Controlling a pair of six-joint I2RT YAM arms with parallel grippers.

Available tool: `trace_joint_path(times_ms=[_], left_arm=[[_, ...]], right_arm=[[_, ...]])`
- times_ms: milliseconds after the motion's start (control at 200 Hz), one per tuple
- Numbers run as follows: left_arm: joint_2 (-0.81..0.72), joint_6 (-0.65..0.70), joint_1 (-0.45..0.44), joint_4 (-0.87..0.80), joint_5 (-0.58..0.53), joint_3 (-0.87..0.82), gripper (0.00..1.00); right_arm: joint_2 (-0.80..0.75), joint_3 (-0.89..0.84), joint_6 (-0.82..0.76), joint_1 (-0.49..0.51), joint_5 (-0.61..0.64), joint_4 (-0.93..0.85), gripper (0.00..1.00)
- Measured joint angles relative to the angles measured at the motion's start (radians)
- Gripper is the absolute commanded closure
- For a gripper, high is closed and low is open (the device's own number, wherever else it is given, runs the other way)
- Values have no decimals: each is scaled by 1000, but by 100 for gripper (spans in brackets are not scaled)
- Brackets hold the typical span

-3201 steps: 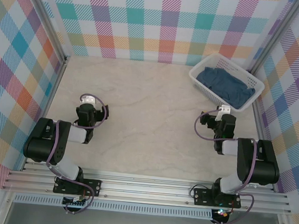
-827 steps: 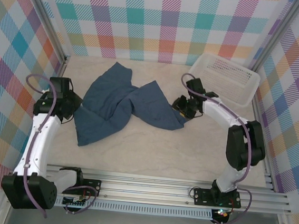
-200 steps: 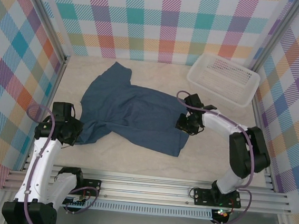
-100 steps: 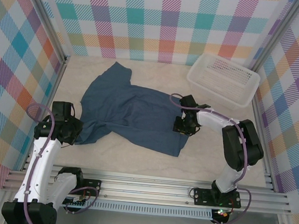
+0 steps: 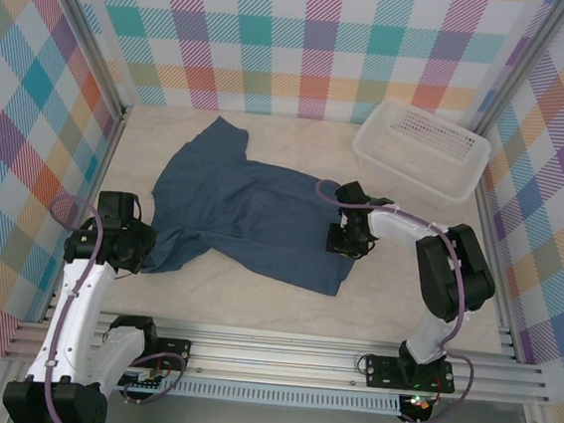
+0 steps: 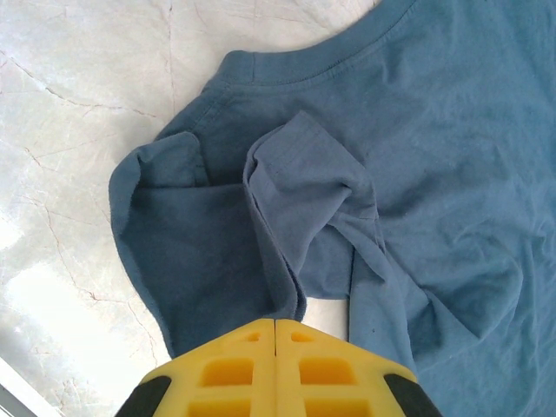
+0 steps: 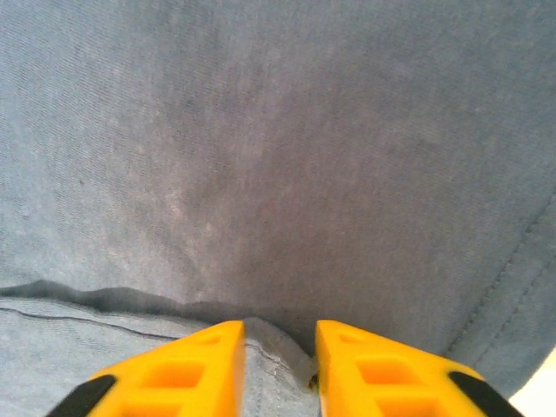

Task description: Fold and stack the t-shirts

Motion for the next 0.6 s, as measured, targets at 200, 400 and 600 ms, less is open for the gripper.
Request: trace_joint_path(times_ms=[200,400,600], left_arm=[[-1,0,0,0,0,0,100],[2,5,0,0,13,27,100],[87,43,0,9,13,194,100]], right_arm=[[12,0,1,5,1,-1,98],[-53,10,12,8,36,-30,100],[-210,207,13,8,104,-97,100]])
